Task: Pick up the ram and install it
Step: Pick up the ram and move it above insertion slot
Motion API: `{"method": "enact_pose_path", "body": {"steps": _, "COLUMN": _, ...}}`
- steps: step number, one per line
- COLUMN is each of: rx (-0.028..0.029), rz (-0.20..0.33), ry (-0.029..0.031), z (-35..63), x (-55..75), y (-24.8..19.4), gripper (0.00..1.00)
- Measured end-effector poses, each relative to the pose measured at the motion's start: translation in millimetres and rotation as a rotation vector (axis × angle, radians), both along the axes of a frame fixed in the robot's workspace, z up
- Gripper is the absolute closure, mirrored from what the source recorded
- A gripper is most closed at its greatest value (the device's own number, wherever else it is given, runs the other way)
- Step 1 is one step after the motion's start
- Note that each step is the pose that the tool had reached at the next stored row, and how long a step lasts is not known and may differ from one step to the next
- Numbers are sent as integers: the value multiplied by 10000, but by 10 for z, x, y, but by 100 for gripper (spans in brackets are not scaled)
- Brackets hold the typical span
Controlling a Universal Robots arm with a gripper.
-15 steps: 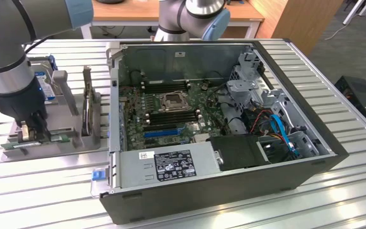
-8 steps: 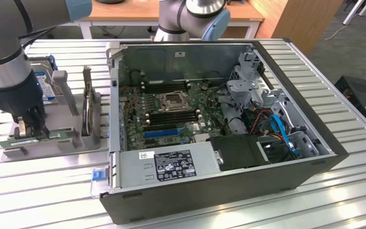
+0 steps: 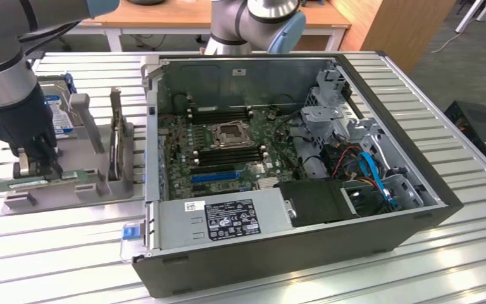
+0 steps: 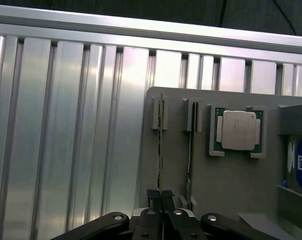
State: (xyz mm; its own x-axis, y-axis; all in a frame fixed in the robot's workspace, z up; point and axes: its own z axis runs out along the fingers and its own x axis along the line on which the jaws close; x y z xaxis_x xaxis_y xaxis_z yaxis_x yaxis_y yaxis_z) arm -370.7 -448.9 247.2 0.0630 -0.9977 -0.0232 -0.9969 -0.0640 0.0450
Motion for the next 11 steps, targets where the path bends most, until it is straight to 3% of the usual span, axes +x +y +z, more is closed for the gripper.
{"method": "enact_pose_path", "body": {"steps": 11, "rx": 1, "rz": -102, "ry": -1, "z": 211, "x": 1, "y": 0, "gripper": 87}}
